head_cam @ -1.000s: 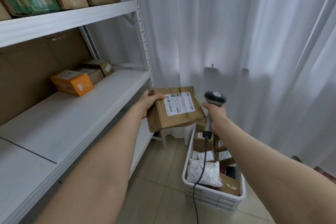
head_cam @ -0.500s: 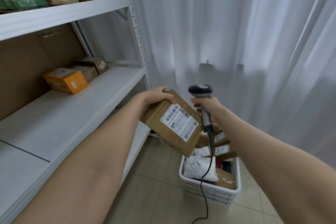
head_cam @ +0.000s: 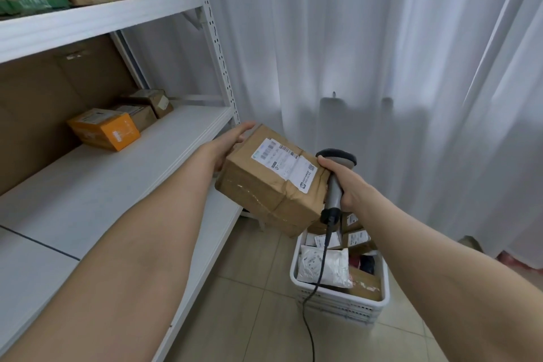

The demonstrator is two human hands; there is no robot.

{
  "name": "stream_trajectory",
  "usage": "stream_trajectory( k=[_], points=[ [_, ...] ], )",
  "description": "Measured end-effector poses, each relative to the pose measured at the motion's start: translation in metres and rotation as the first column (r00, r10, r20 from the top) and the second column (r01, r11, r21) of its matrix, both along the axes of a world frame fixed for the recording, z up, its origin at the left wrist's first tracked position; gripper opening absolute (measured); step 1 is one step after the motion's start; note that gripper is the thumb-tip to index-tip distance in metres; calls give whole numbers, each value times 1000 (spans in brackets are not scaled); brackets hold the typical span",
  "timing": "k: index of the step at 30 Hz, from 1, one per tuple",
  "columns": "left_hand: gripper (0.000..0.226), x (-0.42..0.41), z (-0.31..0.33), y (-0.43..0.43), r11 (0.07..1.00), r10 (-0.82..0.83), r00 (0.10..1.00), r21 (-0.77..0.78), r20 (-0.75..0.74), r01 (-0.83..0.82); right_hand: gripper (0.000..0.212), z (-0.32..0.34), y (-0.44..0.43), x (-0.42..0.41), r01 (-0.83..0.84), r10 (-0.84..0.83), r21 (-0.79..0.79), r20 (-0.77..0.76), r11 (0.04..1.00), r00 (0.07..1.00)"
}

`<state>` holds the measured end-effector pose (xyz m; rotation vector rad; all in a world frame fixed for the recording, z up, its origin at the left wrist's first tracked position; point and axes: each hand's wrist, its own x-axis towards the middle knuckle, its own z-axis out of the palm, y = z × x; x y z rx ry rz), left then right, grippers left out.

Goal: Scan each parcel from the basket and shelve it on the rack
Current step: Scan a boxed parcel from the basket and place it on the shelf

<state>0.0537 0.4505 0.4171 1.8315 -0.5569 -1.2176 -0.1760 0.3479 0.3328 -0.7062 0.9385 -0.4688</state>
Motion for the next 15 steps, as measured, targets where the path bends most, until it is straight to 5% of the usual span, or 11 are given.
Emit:
stream_trajectory(
  k=[4,9,12,15],
  points=[
    [52,3,-1,5,953,102,965,-255,-242,-165,36,-5,-1,-4,36,-40,135,23,990,999],
    [67,-9,-8,3,771,122,861,-499,-494,-396,36,-8,2,-4,74,-81,231,22,970,996],
    [81,-25,-14,-9,737,177,859,-513,-481,-439,36,-5,2,-1,128,-144,262,45,957,989],
    [68,-41,-19,-20,761,411,893,-470,-185,-448,43,-2,3,2,182,-209,273,75,945,975]
  ],
)
